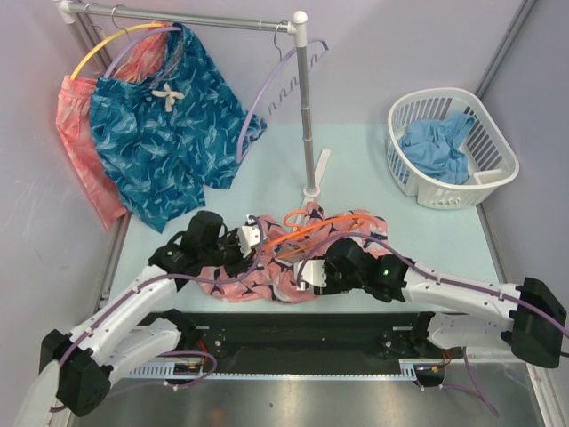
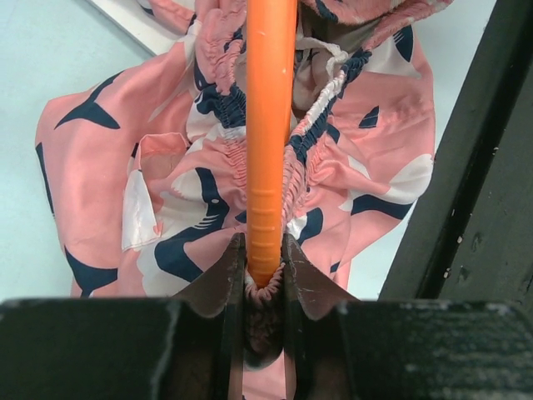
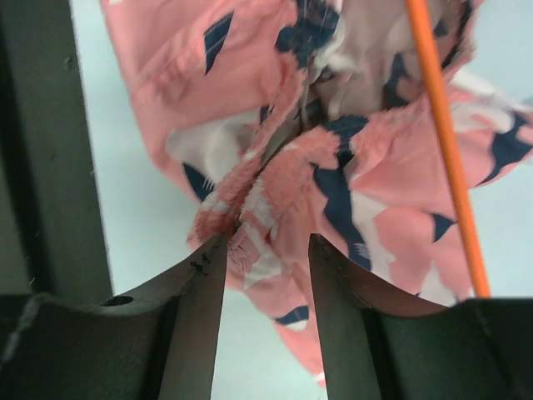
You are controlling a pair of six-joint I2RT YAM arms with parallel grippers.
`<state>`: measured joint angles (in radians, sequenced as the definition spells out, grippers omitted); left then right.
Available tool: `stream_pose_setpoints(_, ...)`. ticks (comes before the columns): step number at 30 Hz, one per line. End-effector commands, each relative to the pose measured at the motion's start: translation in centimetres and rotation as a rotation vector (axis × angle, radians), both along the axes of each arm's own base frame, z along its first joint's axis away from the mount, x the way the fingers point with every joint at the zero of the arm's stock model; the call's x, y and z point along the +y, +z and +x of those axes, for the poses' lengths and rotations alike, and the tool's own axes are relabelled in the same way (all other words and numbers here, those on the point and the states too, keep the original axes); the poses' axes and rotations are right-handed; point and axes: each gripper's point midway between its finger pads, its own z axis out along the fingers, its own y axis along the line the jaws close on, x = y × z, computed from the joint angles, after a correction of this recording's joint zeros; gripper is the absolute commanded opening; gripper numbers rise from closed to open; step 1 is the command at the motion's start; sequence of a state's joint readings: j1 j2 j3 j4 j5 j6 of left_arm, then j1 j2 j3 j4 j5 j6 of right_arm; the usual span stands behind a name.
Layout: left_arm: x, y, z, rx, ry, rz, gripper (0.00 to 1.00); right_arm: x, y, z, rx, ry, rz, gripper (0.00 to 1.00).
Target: Place the shorts on the hanger
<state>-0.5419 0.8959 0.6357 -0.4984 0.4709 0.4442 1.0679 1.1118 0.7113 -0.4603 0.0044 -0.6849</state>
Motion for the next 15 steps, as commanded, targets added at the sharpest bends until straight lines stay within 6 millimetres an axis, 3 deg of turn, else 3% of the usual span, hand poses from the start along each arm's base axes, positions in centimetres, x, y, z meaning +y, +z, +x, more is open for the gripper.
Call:
stream_pose_setpoints(1, -0.1, 1.1, 0.9, -0.028, 0.028, -0.042, 0.0, 2.1, 1.3, 2.0, -0.13, -0.008, 0.079, 0.49)
stream_pose_setpoints(5, 0.0, 1.1, 0.9, -0.022, 0.029, -0.045, 0.0, 2.0, -0.2, 1.8, -0.128, 0.028, 0.056, 0.52)
stream_pose_setpoints(15, 0.1, 1.0, 0.9, -0.014, 0.026, -0.048, 0.0, 3.6, 1.1, 3.3, -0.179, -0.031, 0.132, 0.68)
